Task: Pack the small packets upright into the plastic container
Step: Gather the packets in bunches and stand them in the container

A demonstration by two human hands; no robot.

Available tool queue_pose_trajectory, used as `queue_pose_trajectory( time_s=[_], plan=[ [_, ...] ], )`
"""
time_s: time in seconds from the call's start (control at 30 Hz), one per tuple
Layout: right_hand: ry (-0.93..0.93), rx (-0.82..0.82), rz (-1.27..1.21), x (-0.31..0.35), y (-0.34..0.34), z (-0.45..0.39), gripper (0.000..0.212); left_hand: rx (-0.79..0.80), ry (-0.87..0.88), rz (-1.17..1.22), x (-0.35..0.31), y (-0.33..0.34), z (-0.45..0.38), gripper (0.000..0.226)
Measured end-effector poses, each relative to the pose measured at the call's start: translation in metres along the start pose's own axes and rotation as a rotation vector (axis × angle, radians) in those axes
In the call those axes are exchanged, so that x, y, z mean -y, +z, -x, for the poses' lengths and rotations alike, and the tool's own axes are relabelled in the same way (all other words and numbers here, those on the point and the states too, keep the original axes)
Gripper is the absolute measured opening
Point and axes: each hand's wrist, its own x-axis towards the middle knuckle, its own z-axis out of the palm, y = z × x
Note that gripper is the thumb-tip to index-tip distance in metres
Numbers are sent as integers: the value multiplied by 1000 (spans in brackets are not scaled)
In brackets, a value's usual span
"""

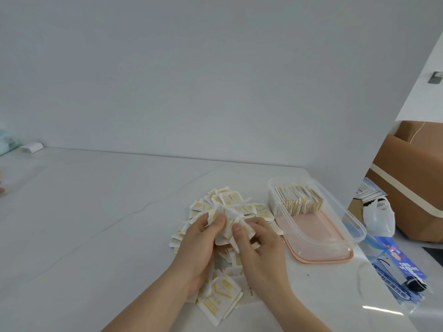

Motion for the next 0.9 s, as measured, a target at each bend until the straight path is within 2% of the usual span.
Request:
queue_pose_trajectory(
  time_s=[0.1, 0.23, 0.33, 0.43, 0.53, 0.7, 0.8, 0.9],
  plan=[
    [-75, 8, 114, -2, 0, 1, 39, -79, 26, 17, 2, -2, -3, 24],
    [-18, -121, 9, -3, -6, -6, 35, -164, 62, 78, -6, -6, -6, 25],
    [36, -137, -87, -4, -7, -9, 28, -134, 31, 93, -9, -3, -2, 30],
    [13, -83, -55, -5, -3, -6, 22, -33, -3, 107, -6, 4, 3, 29],
    [-16, -44, 105, -4, -1, -3, 13, 28, -8, 81, -4, 8, 7, 26],
    [-167, 66, 329, -6, -20, -12, 10, -96, 55, 74, -10, 0, 2, 22],
    [-248, 213, 670, -16, -33, -14, 28, -132, 72, 129, -17, -7, -2, 23],
    [-209, 385, 923, -16, -36, -10, 55, -103, 57, 102, -20, -10, -4, 28]
  ],
)
